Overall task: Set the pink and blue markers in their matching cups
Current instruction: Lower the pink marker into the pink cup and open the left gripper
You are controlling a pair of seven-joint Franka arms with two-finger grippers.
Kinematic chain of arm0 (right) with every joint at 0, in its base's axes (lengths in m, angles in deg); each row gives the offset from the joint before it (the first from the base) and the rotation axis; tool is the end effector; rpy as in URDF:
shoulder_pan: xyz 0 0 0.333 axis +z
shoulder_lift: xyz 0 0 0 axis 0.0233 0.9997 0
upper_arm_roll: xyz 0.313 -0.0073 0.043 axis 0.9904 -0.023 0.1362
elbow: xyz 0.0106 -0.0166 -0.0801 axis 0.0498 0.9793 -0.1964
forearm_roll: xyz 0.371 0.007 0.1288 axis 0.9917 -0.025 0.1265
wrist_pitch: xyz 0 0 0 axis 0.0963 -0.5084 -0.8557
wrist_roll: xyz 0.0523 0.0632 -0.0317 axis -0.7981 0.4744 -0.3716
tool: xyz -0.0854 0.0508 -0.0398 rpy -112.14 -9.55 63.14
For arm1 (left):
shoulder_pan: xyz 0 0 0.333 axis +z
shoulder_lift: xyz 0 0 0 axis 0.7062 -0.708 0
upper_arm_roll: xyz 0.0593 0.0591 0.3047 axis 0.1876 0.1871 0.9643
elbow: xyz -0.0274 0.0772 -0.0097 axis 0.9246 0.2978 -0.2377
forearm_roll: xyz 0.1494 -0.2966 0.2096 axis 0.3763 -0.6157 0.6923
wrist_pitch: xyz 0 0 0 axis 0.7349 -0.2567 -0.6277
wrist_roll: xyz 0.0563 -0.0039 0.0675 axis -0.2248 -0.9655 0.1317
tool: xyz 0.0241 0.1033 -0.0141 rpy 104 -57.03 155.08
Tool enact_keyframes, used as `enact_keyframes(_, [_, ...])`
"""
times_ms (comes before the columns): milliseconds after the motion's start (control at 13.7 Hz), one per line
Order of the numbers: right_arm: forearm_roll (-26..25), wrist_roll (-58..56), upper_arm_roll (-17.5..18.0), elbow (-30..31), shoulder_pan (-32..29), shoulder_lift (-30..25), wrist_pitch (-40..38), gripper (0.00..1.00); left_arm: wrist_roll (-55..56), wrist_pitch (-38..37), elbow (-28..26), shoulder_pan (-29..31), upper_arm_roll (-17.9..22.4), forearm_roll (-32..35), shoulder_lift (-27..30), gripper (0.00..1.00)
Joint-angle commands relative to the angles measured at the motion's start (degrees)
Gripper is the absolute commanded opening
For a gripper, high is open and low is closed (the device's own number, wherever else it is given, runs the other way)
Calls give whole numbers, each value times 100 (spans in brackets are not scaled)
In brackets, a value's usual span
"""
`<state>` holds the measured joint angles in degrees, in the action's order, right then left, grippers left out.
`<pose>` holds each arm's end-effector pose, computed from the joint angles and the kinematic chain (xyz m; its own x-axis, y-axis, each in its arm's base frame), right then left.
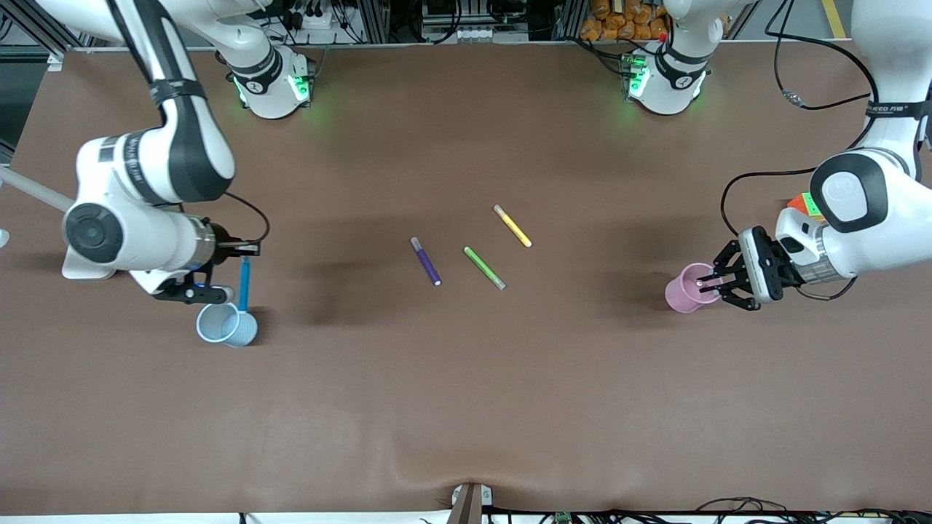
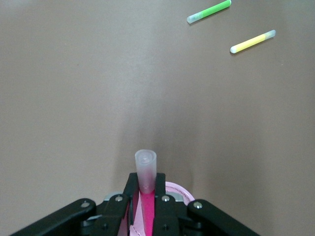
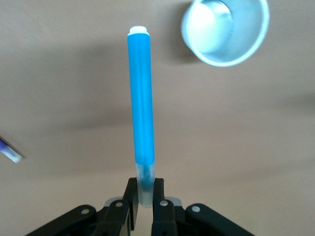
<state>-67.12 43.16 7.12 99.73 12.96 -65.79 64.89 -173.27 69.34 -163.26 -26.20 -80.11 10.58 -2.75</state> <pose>0.5884 0.0850 0.3839 0.9367 -0.0676 -0.3437 -0.0646 -0.9977 0.0204 0.6017 0.0099 0.3208 0.1690 -0.8496 0.4996 -0.9855 -0.1373 0.1000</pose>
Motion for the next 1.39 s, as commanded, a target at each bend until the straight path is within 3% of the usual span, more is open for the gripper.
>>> enact_keyframes(0, [-512,-178,98,-536,-187,303,-549,0,-86,30,35,-1,-8,-21,-70,0])
enact_keyframes(73, [-724,-186,107,-721,-187,434,-847,0,-60,30,17,8,-8,-21,-70,1])
enact_keyframes(146, [-857,-282,107,-984,-178,618,-1154,0,-8,13,-1,-1,0,-21,-78,30])
enact_keyframes(219, [-945,-448,107,-1239,-195,803,-1427,0,124,-22,-18,8,0,-30,-70,99])
enact_keyframes(512, [-1840,-2133,107,-1847,-196,1402,-1948,0,809,-250,8,8,0,250,79,100])
enact_keyframes(731, [-2385,-3355,107,-1909,-187,1490,-1896,0,1685,-575,87,-9,-26,758,421,100])
enact_keyframes(950, [-3316,-4754,124,-1980,-12,1499,-1843,0,3082,-1049,446,-71,-192,1452,668,100])
enact_keyframes(1316, [-3924,-4880,133,-1953,147,1657,-1256,0,5105,-1508,974,-71,-527,1868,669,100])
